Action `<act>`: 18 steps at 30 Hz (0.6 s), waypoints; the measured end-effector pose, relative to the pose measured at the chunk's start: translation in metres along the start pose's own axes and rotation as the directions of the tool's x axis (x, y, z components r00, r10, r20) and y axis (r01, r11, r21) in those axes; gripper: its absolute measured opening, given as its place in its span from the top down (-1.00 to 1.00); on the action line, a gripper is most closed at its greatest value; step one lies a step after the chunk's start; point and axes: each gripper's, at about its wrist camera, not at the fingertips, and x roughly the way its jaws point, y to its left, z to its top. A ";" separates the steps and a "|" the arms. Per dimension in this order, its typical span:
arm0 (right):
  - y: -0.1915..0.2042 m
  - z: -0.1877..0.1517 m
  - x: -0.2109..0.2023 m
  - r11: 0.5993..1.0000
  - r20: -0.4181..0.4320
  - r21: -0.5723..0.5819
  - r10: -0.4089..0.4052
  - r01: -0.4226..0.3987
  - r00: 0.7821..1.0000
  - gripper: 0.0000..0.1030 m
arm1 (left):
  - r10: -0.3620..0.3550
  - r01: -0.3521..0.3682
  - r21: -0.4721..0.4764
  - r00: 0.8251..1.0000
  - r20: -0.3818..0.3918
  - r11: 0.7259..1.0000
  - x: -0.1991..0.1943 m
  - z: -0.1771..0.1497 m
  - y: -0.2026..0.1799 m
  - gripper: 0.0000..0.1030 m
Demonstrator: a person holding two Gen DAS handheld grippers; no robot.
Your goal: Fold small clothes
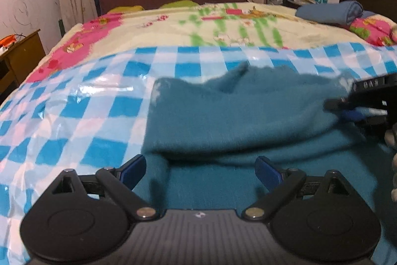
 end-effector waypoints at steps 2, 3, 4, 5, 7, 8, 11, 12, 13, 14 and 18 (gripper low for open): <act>-0.007 0.005 0.003 0.999 0.008 0.033 0.003 -0.003 1.000 0.53 | 0.005 -0.004 -0.028 1.000 0.016 1.000 0.005 0.009 0.004 -0.94; -0.008 0.007 -0.001 1.000 0.009 0.025 0.001 -0.001 1.000 0.58 | 0.008 -0.008 -0.039 1.000 0.022 0.999 0.007 0.012 0.007 -0.94; -0.004 0.007 -0.004 1.000 0.015 -0.016 -0.009 0.009 1.000 0.67 | 0.018 -0.017 -0.048 0.999 0.029 0.999 0.010 0.016 0.009 -0.94; -0.001 0.005 -0.009 0.998 0.032 -0.055 -0.023 0.025 0.999 0.68 | 0.035 -0.033 -0.054 0.999 0.036 0.998 0.012 0.018 0.010 -0.94; 0.000 0.005 -0.012 0.991 0.050 -0.120 -0.060 0.066 0.997 0.68 | 0.069 -0.068 -0.051 0.997 0.018 0.996 0.024 0.019 0.013 -0.94; -0.001 0.003 -0.011 0.985 0.054 -0.141 -0.090 0.097 0.994 0.68 | 0.083 -0.084 -0.045 0.996 -0.017 0.995 0.033 0.018 0.013 -0.94; -0.009 0.001 -0.007 0.983 0.025 -0.146 -0.110 0.112 0.994 0.73 | 0.087 -0.094 -0.051 0.989 -0.119 0.994 0.057 0.009 0.019 -0.95; -0.009 0.002 -0.009 0.982 0.020 -0.155 -0.108 0.110 0.994 0.72 | 0.080 -0.088 -0.068 0.990 -0.120 0.994 0.056 0.007 0.022 -0.95; -0.007 0.003 -0.012 0.982 0.012 -0.159 -0.102 0.103 0.995 0.62 | 0.085 -0.094 -0.075 0.989 -0.120 0.993 0.052 0.007 0.023 -0.94; -0.005 0.004 -0.015 0.979 0.001 -0.177 -0.099 0.098 0.995 0.60 | 0.105 -0.112 -0.064 0.988 -0.113 0.992 0.046 0.006 0.024 -0.93; -0.003 0.004 -0.045 0.964 -0.021 -0.247 -0.104 0.095 0.994 0.55 | 0.115 -0.118 -0.022 0.989 -0.093 0.993 0.015 -0.004 0.030 -0.92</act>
